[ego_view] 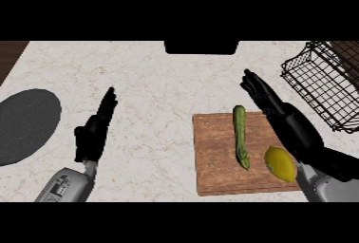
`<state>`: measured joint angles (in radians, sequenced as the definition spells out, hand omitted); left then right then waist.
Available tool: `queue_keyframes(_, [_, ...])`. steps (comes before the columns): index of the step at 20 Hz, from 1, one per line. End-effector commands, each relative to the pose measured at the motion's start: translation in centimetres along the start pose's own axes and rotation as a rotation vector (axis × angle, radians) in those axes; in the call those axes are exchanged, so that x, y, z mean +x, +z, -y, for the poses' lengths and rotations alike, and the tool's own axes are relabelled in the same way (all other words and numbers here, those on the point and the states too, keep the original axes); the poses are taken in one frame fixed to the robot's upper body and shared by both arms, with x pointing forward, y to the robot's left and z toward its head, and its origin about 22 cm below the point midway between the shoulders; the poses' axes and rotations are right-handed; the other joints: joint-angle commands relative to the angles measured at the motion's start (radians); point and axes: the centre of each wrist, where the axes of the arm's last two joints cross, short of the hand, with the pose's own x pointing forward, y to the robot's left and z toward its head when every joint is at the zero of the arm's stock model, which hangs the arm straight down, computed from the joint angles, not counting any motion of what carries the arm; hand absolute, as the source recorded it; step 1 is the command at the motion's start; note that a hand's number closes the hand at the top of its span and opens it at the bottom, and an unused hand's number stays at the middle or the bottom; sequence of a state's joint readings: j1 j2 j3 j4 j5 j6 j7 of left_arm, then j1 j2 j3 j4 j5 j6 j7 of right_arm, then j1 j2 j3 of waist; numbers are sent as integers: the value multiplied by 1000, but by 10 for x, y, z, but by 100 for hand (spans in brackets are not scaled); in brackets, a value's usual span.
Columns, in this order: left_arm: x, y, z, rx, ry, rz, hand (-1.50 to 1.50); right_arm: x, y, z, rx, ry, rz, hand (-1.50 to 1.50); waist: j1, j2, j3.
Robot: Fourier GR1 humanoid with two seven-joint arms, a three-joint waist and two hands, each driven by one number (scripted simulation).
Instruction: Pick the lemon from the cutting board and place it in the tiered basket
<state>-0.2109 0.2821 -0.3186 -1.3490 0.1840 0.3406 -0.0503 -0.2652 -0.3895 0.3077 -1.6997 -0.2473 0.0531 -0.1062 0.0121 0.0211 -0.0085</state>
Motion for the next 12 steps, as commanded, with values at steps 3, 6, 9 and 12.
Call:
queue_keyframes(3, [3, -4, -14, -71, 25, 17, 0, -47, -4, -17, -236, -19, -192, -150, 0, -15, 8])
queue_keyframes(6, [1, 7, -6, -170, 11, 41, 0, -62, 2, -3, -466, -55, -379, -150, -1, -16, 8])
queue_keyframes(9, [-17, 17, -17, -196, 67, -4, 0, -88, 7, -30, -559, -35, -485, -150, 6, -14, 8])
queue_keyframes(12, [-25, 18, -19, -201, 73, 6, 0, -97, 5, -48, -572, 11, -302, -150, -8, -19, 9])
